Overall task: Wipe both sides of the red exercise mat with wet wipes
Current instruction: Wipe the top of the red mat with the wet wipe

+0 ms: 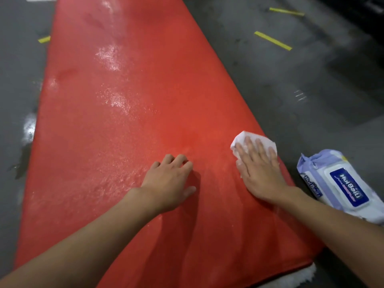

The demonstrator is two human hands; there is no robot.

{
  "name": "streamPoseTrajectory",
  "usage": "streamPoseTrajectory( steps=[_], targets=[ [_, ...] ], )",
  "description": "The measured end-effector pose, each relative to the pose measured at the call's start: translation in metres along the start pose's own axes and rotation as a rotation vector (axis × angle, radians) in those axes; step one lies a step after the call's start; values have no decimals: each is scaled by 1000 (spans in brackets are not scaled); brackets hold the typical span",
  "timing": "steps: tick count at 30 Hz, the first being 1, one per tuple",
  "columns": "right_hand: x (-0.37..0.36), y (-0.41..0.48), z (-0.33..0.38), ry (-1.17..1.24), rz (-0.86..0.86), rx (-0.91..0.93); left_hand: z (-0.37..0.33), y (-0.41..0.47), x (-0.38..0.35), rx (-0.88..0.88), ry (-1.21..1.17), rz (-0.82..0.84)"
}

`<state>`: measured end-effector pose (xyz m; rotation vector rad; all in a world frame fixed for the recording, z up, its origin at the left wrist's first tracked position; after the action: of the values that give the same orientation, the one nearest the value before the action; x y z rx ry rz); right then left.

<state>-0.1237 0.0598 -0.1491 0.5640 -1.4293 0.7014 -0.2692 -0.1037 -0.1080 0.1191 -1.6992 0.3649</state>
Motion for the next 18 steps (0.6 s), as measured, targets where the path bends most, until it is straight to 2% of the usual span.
streamPoseTrajectory(
  steps=[2, 4, 6, 8, 10, 12, 14, 16, 18],
  targets=[
    [-3, 5, -6, -44, 66, 75, 0, -1, 0, -2, 0, -13],
    [6, 28, -20, -21, 67, -34, 0, -4, -2, -11, -2, -22],
    [15, 37, -19, 32, -6, -140, 2, -6, -3, -24, -4, -32],
    [14, 26, 7, 17, -61, -24, 4, -7, -3, -26, -24, -34],
    [4, 5, 22, 11, -16, 139, 5, -7, -2, -28, -50, -39],
    [0, 15, 14, -57, 54, 220, 7, -8, -3, -23, -71, -42],
    [3, 46, 2, -107, 76, 164, 14, -10, -8, 30, -72, -42],
    [10, 64, -3, -30, 60, 6, 29, -15, -13, 158, -62, -40],
    [10, 53, 12, 8, -3, 12, 38, -21, -16, 251, -37, -46]
  ],
)
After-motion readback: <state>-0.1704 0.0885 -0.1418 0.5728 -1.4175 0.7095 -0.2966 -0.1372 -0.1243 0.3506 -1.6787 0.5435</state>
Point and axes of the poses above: each hand's wrist, its own y-axis towards the middle knuckle, its own x-axis out of the back of the hand, z = x × y, the point moved 10 cm from there along y, towards the middle knuckle, and after that the axes turned 7 degrees about -z, right-handed, at the moved point
